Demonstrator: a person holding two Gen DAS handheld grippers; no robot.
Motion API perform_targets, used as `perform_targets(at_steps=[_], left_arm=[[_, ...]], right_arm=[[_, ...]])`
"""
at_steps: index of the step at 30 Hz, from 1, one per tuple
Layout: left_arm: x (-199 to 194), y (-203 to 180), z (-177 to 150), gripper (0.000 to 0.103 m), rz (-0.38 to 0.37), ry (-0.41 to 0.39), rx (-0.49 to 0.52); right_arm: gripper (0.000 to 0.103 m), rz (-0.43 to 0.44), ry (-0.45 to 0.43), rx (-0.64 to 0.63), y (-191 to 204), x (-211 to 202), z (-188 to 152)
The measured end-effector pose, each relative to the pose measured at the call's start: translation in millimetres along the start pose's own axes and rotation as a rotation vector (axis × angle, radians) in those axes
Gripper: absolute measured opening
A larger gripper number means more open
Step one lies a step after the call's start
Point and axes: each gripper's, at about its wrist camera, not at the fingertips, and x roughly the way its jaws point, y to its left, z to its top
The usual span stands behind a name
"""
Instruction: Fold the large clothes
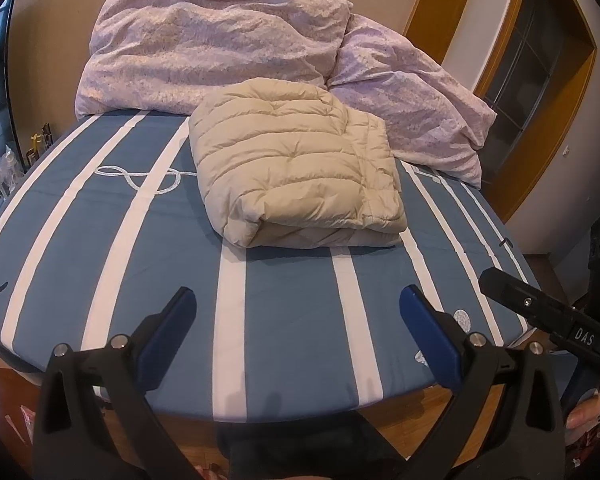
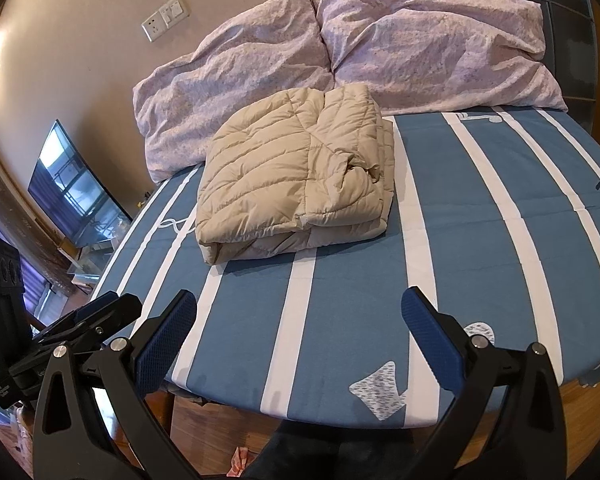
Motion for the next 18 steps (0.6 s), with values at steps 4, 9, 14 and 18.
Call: perform_targets(at_steps=[4, 9, 14, 18], left_arm=[[-0.2, -0.4, 0.0, 0.101, -0.001, 0.0, 0.0], [-0.5, -0.9, 0.1, 0.101, 0.001, 0.0, -0.001], [-0.2, -1.5, 1.0, 0.101, 0.001, 0.001, -0.001], [-0.4, -2.0, 0.8, 0.101, 0.0, 0.0, 0.0]], right_arm=[[0.102, -0.001, -0.002, 0.001, 1.2, 0.4, -0.1], [0.102, -0.001, 0.001, 0.001, 2.0, 1.1, -0.1], [0.102, 0.001, 0.001, 0.003, 3.6, 1.2, 1.3], [0.102, 0.006, 0.0, 0.0, 5.6, 1.4, 2.6]])
